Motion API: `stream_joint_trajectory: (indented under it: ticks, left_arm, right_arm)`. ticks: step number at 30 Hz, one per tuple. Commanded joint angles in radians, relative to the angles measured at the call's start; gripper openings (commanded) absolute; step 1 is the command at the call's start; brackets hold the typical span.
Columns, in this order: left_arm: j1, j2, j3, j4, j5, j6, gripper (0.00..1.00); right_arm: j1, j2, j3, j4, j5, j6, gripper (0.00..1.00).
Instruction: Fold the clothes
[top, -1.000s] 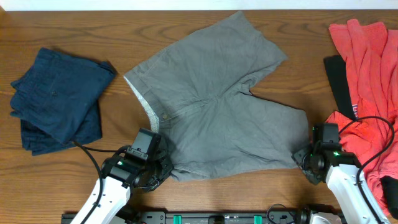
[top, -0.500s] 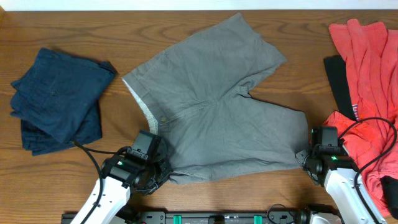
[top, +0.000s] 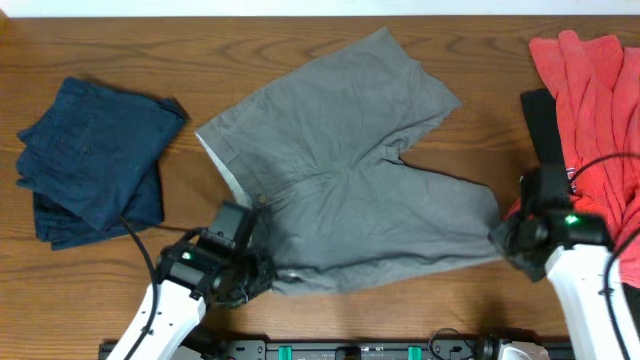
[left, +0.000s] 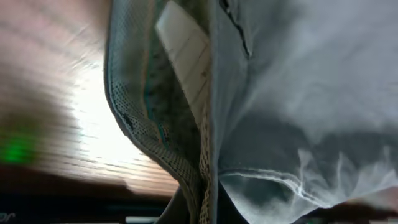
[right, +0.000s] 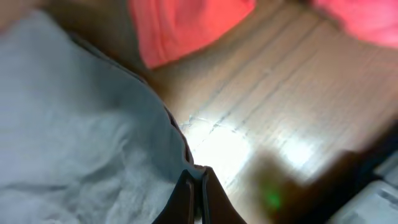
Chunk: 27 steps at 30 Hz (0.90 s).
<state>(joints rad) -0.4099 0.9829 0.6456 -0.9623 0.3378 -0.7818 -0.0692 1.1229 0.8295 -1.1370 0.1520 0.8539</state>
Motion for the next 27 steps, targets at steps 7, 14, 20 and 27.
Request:
stream_joint_trajectory:
  ticks: [7,14,20,27]
  left_arm:
    - [-0.001,-0.116,0.132,-0.137,0.010,0.059,0.06]
    - [-0.001,-0.267,0.150,-0.101,0.010,-0.097,0.06]
    - [-0.001,-0.360,0.161,-0.050,-0.098,-0.159,0.06]
    - [-0.001,-0.351,0.162,0.135,-0.340,-0.179,0.06]
  right_arm:
    - [-0.007,-0.037,0.365,-0.122,0.076,-0.203,0.01]
    - [-0.007,0.048,0.575,-0.097,0.056,-0.317,0.01]
    - [0.012,0.142,0.679,0.069,-0.069,-0.446,0.01]
    - [0.086,0.253,0.695,0.349,-0.090,-0.496,0.01]
